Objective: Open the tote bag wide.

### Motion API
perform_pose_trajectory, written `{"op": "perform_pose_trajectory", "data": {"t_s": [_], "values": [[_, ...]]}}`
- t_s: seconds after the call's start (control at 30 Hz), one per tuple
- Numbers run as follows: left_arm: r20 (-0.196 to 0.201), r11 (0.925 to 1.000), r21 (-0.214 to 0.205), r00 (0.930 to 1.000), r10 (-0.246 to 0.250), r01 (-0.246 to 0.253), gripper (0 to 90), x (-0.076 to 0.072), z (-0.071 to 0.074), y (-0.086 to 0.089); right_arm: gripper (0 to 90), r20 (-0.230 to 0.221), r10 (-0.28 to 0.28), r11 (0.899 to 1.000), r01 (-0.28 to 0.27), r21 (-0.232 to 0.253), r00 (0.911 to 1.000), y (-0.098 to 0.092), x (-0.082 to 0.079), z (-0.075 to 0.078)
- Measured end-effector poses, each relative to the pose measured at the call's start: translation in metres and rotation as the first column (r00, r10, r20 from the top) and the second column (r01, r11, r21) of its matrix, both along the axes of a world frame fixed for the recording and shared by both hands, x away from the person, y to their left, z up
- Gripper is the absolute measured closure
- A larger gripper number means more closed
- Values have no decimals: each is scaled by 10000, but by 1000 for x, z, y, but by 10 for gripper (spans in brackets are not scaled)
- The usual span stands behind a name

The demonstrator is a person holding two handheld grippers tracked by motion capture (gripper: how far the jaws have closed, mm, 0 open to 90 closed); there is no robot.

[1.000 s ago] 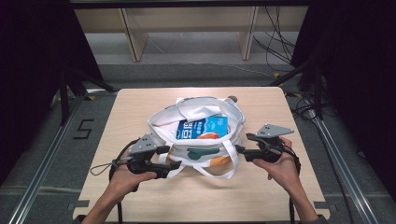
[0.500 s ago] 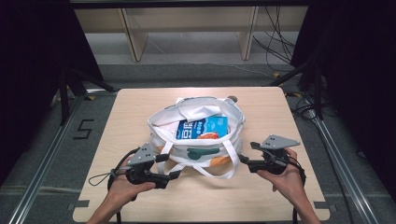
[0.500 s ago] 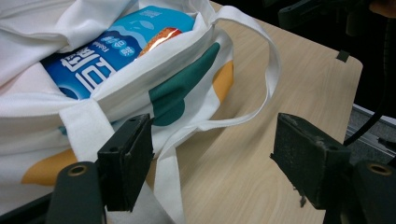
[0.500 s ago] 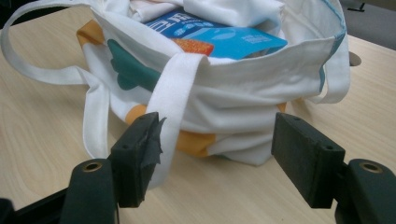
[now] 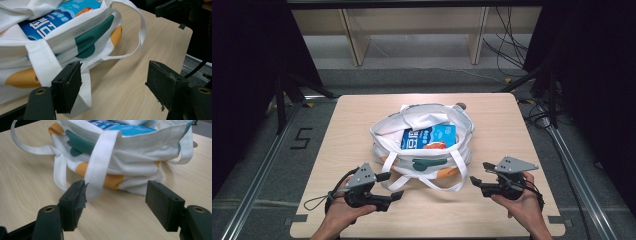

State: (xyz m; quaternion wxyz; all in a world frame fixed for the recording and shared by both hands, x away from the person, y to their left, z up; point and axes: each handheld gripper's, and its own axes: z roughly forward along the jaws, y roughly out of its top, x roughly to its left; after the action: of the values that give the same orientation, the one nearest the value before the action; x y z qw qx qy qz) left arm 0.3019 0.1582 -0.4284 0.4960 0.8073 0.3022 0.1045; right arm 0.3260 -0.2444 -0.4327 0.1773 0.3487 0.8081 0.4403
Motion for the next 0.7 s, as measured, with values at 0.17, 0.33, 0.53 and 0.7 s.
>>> {"op": "perform_pose_trajectory", "data": {"t_s": [0.17, 0.33, 0.53, 0.7], "values": [[-112, 10000, 34, 9999, 35, -35, 262, -6, -10, 0, 336, 80, 77, 10000, -77, 33, 9999, -3, -10, -7], [-106, 9999, 164, 9999, -9, 11, 243, -14, -21, -1, 334, -111, 40, 9999, -39, 92, 9999, -5, -21, -16], [-140, 9995, 306, 9999, 45, -41, 231, -20, -35, 1, 329, -166, 173, 9998, -174, -107, 9997, -10, -29, -25], [-207, 9990, 357, 9994, 265, -257, 230, -21, -44, 6, 322, -529, 59, 10000, -57, 46, 9986, -11, -40, -32]]}}
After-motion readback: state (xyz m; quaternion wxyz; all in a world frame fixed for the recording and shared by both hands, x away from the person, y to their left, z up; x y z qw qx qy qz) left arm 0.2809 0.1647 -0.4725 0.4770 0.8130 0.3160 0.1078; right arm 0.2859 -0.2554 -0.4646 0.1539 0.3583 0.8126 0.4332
